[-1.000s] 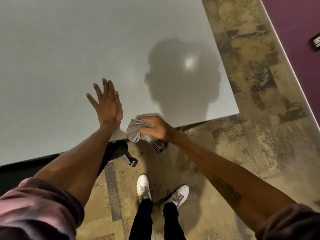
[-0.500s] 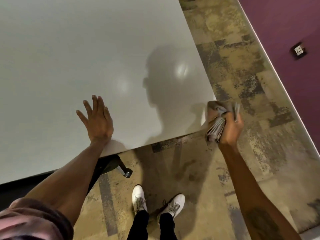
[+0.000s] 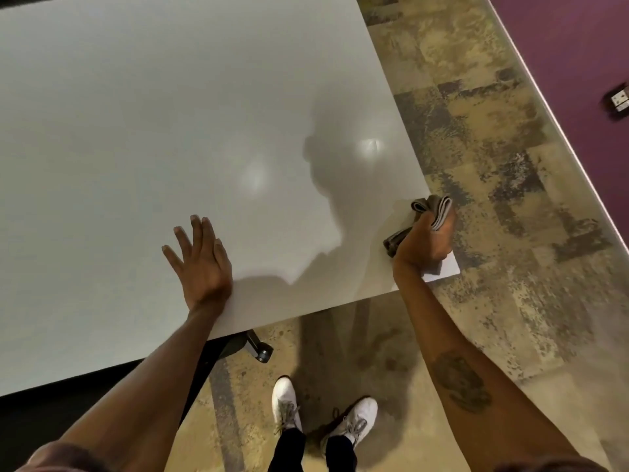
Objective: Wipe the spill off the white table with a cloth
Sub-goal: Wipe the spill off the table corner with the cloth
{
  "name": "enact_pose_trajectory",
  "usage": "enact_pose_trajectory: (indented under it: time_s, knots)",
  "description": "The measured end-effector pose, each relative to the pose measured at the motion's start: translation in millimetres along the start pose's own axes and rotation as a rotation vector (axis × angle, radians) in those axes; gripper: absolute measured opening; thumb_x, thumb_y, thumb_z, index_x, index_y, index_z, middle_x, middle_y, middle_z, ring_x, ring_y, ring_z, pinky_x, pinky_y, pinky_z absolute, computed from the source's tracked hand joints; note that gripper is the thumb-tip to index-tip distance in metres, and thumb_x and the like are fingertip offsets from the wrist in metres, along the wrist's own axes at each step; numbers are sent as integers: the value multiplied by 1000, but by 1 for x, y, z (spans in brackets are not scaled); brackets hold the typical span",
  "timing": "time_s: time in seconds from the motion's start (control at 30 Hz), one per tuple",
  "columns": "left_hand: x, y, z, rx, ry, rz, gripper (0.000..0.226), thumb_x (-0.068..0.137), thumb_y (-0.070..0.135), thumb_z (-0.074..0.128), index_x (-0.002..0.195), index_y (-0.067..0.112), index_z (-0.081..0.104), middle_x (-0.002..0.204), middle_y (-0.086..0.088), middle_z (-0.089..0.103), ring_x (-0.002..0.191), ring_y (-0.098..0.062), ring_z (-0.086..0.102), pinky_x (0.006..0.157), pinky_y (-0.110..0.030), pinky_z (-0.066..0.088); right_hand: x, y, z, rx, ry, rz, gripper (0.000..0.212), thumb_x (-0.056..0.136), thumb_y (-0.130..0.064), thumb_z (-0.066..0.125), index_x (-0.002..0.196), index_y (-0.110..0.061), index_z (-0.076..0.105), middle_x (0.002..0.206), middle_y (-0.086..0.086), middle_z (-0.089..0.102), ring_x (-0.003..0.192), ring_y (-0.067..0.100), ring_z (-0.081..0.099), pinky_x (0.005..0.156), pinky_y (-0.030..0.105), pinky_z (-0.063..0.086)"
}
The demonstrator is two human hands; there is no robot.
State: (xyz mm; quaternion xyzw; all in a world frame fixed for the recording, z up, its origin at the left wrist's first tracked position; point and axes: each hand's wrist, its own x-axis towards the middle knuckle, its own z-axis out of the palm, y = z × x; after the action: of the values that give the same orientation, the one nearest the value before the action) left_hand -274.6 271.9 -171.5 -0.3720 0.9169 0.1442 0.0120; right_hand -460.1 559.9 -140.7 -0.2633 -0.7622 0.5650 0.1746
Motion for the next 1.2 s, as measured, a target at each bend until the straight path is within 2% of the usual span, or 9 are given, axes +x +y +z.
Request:
enact_pose_trajectory:
  time_s: [0.1, 0.23, 0.43, 0.57, 0.73, 0.83, 0.93, 1.1, 1.2]
  knots:
    - [0, 0, 0, -11, -6, -10, 54, 111, 28, 23, 164, 15, 17, 172, 1, 9, 160, -30, -1, 126, -60, -5, 14, -10, 27, 45, -20, -9, 43, 89, -15, 51, 131, -15, 62, 122, -1, 70, 111, 13, 65, 95, 22, 51]
    - [0, 1, -2, -22, -10, -23, 54, 112, 28, 24, 164, 16, 15, 172, 2, 7, 160, -28, -4, 127, -57, -8, 37, -21, 61, 74, -98, -34, 43, 89, -10, 53, 131, -9, 61, 123, 8, 69, 112, 21, 66, 96, 35, 54]
    - [-1, 3, -3, -6, 0, -6, 55, 112, 25, 26, 164, 13, 14, 172, -1, 6, 160, -30, -5, 127, -59, -6, 67, -38, 103, 38, -321, -73, 45, 85, -7, 52, 129, -7, 63, 112, 5, 70, 99, 18, 66, 82, 23, 54]
    - [-1, 3, -4, 10, 7, 7, 54, 112, 23, 28, 163, 10, 17, 172, -4, 9, 160, -33, -2, 126, -62, -3, 81, -45, 126, 48, -532, -76, 41, 84, -5, 51, 122, -3, 66, 114, 14, 70, 104, 26, 66, 91, 31, 54]
    - [-1, 3, -2, 10, 14, 11, 54, 112, 24, 28, 163, 11, 19, 172, -3, 12, 160, -34, 0, 125, -63, -1, 80, -50, 135, 3, -740, -128, 24, 83, -10, 52, 100, -9, 69, 89, 2, 65, 83, 14, 61, 79, 31, 52]
    - [-1, 1, 0, 13, 22, 14, 54, 112, 26, 26, 163, 12, 18, 172, -1, 10, 160, -34, -1, 125, -63, -3, 67, -52, 140, -29, -853, -132, 27, 85, -11, 53, 105, -16, 70, 97, 3, 70, 91, 16, 65, 84, 34, 54]
    - [-2, 1, 2, 7, 27, 22, 54, 112, 29, 22, 163, 13, 18, 172, -1, 10, 160, -34, -1, 126, -62, -4, 46, -51, 144, -58, -958, -137, 33, 88, -11, 55, 119, -9, 69, 112, 11, 72, 105, 24, 68, 92, 36, 54]
    - [-2, -3, 2, 2, 22, 26, 55, 112, 32, 18, 163, 13, 18, 172, -2, 11, 159, -34, -1, 125, -63, -3, 9, -49, 125, -125, -1112, -167, 35, 87, -15, 57, 119, -10, 70, 109, 9, 73, 102, 21, 69, 86, 27, 56]
    - [-2, -5, 3, 1, 27, 29, 55, 111, 33, 16, 163, 13, 18, 172, -2, 12, 159, -35, 1, 125, -64, -2, -12, -40, 108, -142, -1195, -220, 31, 90, -8, 57, 119, -9, 69, 113, 12, 72, 107, 24, 67, 92, 27, 53]
